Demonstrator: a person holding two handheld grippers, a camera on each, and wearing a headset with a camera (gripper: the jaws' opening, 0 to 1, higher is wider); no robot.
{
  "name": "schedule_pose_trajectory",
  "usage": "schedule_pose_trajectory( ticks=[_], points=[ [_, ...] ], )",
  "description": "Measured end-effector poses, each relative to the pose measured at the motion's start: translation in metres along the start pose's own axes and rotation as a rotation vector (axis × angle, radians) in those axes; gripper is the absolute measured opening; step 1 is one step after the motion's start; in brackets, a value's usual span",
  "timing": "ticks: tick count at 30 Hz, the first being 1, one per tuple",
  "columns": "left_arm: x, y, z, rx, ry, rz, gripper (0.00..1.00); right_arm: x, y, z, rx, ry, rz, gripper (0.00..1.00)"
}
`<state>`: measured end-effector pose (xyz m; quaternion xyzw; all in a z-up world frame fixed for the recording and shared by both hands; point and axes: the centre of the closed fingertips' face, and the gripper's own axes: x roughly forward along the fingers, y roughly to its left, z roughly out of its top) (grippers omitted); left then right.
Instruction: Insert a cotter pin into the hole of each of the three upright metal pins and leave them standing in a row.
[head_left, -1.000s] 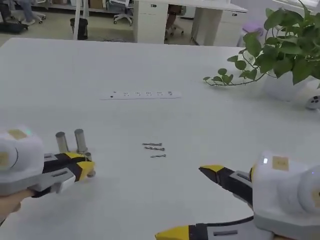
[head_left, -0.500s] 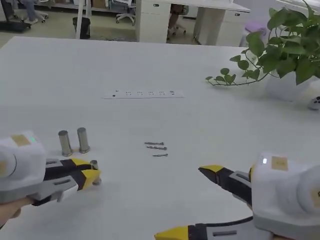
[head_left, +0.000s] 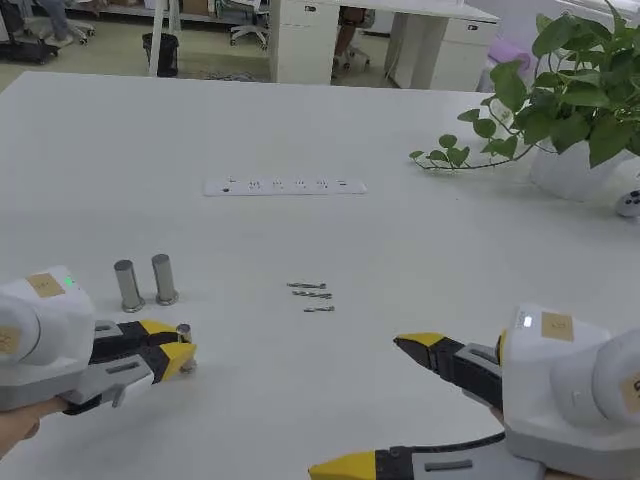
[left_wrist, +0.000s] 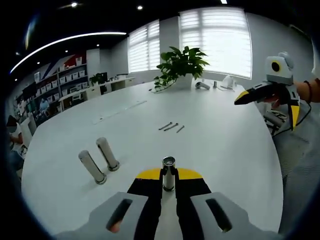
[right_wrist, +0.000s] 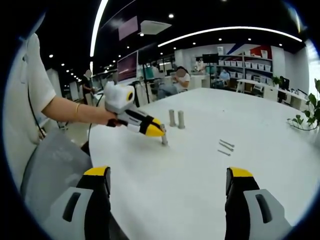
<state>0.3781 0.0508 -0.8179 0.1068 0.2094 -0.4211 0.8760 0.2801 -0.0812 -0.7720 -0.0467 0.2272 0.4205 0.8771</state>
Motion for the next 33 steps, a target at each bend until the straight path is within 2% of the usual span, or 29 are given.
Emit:
schedule_pose_trajectory(
  ticks=[5, 6, 17, 19, 21, 27, 33],
  points=[
    [0.002, -0.003, -0.007, 0.016, 0.024, -0.006, 0.07, -0.001, 0.000, 0.000, 0.004, -0.002, 0.000, 0.97],
    [0.001, -0.004, -0.006, 0.013, 0.014, -0.008, 0.07, -0.001, 0.000, -0.001, 0.005, -0.001, -0.001, 0.97],
    [0.002, -0.004, -0.006, -0.008, 0.005, -0.010, 0.07, 0.001, 0.002, -0.003, 0.014, 0.002, 0.004, 0.97],
    [0.003, -0.004, -0.008, -0.028, 0.018, -0.013, 0.07, 0.001, 0.002, -0.004, 0.015, 0.003, 0.005, 0.97],
    [0.003, -0.003, -0.011, -0.021, 0.029, -0.004, 0.08, 0.001, 0.002, -0.003, 0.014, -0.001, 0.007, 0.96],
    [0.003, -0.001, -0.013, -0.036, 0.032, 0.006, 0.17, 0.001, 0.002, -0.002, 0.014, -0.003, 0.014, 0.94],
    [-0.002, -0.002, -0.007, -0.060, 0.009, 0.024, 0.29, -0.002, -0.003, 0.004, -0.001, -0.010, 0.004, 0.84]
  ],
)
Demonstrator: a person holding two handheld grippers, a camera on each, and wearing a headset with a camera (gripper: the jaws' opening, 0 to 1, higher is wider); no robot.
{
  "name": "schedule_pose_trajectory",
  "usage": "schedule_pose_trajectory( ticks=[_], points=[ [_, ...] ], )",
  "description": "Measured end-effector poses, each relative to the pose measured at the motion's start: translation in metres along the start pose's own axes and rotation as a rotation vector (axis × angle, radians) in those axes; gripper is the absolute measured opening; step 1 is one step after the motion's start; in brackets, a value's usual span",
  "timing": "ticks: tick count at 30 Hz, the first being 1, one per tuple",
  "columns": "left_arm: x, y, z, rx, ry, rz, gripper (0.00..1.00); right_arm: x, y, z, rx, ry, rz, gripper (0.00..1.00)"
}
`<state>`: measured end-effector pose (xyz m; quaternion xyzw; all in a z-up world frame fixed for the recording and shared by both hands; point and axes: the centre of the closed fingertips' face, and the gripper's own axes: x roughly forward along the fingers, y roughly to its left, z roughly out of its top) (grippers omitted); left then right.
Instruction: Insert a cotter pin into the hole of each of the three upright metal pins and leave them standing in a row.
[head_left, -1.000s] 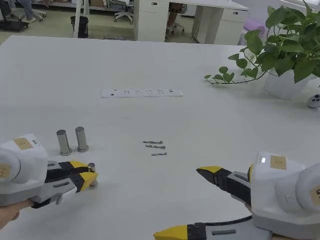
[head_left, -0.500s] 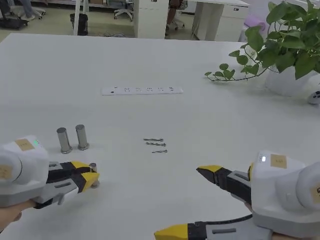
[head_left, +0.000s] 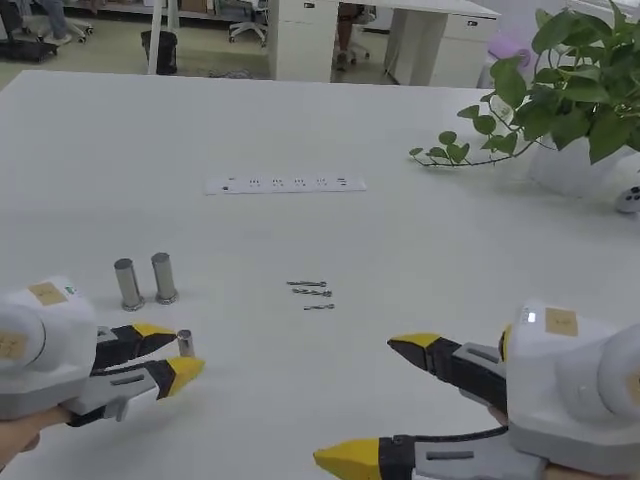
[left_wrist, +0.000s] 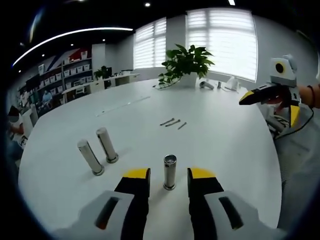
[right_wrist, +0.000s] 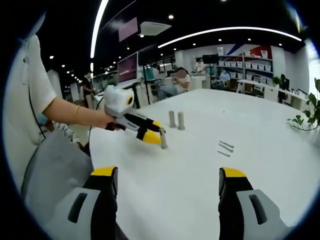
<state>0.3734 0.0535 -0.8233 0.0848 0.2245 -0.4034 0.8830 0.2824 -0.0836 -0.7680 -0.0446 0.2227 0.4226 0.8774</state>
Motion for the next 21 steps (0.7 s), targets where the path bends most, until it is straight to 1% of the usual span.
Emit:
schedule_pose_trajectory(
  ticks=[3, 4, 7, 9, 10, 13, 14, 17, 21],
  points=[
    [-0.004, 0.000, 0.004, -0.011, -0.020, 0.019, 0.35, -0.001, -0.004, 0.004, -0.013, -0.001, -0.004, 0.80],
    [-0.006, 0.001, 0.007, -0.028, -0.044, 0.030, 0.36, -0.001, -0.008, 0.005, -0.012, -0.003, -0.008, 0.78],
    [-0.010, 0.001, 0.006, -0.056, -0.050, 0.045, 0.41, -0.001, -0.017, 0.009, 0.013, -0.008, -0.008, 0.73],
    [-0.013, -0.001, 0.006, -0.070, -0.057, 0.054, 0.43, 0.000, -0.023, 0.011, 0.015, -0.009, -0.008, 0.70],
    [-0.014, -0.001, 0.006, -0.071, -0.059, 0.054, 0.44, 0.000, -0.024, 0.011, 0.014, -0.009, -0.009, 0.68],
    [-0.018, -0.004, 0.007, -0.079, -0.063, 0.062, 0.48, 0.001, -0.036, 0.014, 0.013, -0.009, -0.018, 0.63],
    [-0.019, -0.004, 0.008, -0.079, -0.065, 0.065, 0.49, 0.001, -0.037, 0.014, 0.011, -0.007, -0.018, 0.61],
    [-0.023, -0.005, 0.011, -0.087, -0.076, 0.075, 0.53, 0.004, -0.044, 0.015, -0.017, 0.011, -0.022, 0.56],
    [-0.027, -0.007, 0.015, -0.104, -0.091, 0.087, 0.57, 0.010, -0.054, 0.015, -0.061, 0.032, -0.023, 0.46]
  ],
)
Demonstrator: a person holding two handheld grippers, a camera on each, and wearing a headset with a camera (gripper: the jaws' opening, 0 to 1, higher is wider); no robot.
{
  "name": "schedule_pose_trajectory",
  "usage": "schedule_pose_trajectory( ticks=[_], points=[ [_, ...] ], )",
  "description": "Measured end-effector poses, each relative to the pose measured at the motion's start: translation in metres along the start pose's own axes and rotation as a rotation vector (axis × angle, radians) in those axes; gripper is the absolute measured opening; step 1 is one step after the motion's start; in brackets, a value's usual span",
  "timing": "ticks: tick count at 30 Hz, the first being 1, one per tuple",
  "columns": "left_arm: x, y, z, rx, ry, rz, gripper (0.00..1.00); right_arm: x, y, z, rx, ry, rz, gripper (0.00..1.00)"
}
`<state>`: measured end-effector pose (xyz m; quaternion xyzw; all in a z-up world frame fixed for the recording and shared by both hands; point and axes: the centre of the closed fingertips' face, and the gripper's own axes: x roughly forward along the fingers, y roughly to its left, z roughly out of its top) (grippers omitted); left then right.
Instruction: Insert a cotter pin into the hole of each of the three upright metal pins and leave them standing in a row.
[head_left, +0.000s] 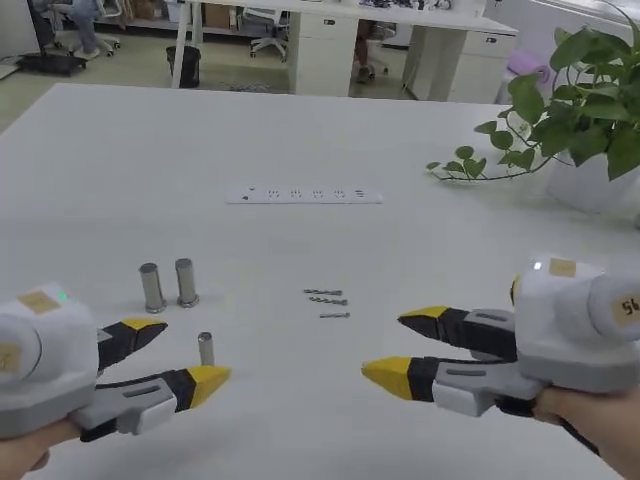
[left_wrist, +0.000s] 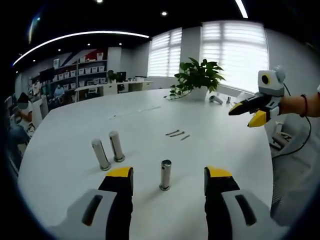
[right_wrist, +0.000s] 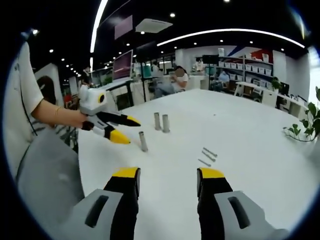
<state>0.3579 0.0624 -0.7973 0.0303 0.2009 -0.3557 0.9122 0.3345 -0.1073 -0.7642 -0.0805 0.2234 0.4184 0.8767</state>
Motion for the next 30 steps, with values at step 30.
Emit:
schedule_pose_trajectory(
  ticks=[30],
  points=[
    [-0.018, -0.003, 0.005, -0.029, -0.022, 0.054, 0.55, 0.063, -0.048, -0.019, -0.196, 0.255, 0.096, 0.27]
  ],
)
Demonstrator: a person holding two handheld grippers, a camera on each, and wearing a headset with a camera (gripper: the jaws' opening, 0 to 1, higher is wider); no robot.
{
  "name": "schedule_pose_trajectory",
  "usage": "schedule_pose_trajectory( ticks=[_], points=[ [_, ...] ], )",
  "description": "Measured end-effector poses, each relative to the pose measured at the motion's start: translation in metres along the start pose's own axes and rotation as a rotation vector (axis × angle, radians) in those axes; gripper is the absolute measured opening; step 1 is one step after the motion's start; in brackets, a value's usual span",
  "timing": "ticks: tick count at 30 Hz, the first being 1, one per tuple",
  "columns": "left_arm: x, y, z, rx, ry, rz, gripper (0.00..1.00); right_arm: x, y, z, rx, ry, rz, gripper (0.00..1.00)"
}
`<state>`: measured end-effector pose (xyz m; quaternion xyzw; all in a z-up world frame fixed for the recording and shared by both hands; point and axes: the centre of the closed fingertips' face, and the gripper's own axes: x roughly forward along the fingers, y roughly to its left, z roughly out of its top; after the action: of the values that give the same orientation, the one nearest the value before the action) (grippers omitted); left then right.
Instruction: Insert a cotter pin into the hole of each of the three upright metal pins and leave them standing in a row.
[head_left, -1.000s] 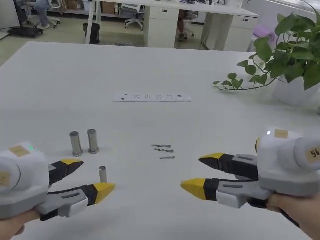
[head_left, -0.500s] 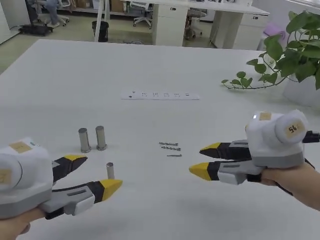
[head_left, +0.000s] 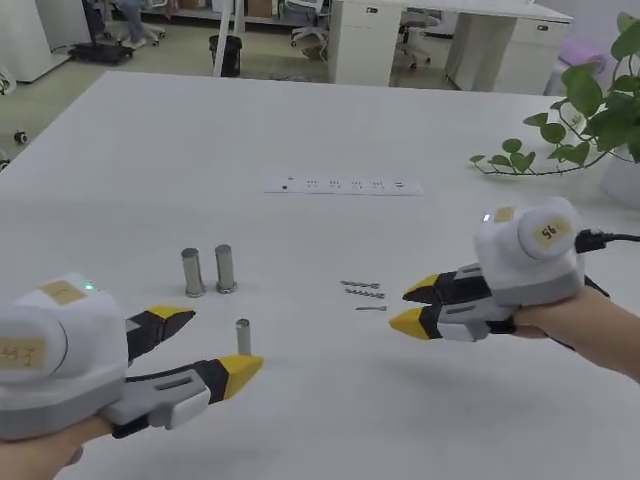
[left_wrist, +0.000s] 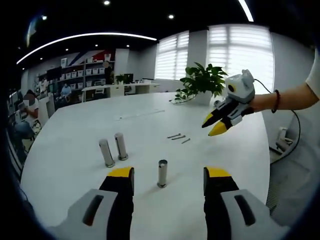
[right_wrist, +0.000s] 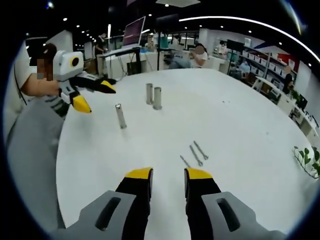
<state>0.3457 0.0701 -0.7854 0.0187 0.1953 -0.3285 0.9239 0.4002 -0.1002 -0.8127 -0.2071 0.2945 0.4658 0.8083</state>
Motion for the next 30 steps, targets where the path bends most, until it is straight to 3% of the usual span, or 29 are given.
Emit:
schedule_pose_trajectory(
  ticks=[14, 30],
  points=[
    [-0.006, 0.003, 0.002, -0.004, -0.016, 0.009, 0.56, 0.030, -0.022, -0.009, -0.053, 0.095, 0.024, 0.21],
    [-0.012, 0.001, 0.002, 0.014, -0.011, 0.000, 0.55, 0.048, -0.026, -0.018, -0.113, 0.191, 0.086, 0.16]
  ],
)
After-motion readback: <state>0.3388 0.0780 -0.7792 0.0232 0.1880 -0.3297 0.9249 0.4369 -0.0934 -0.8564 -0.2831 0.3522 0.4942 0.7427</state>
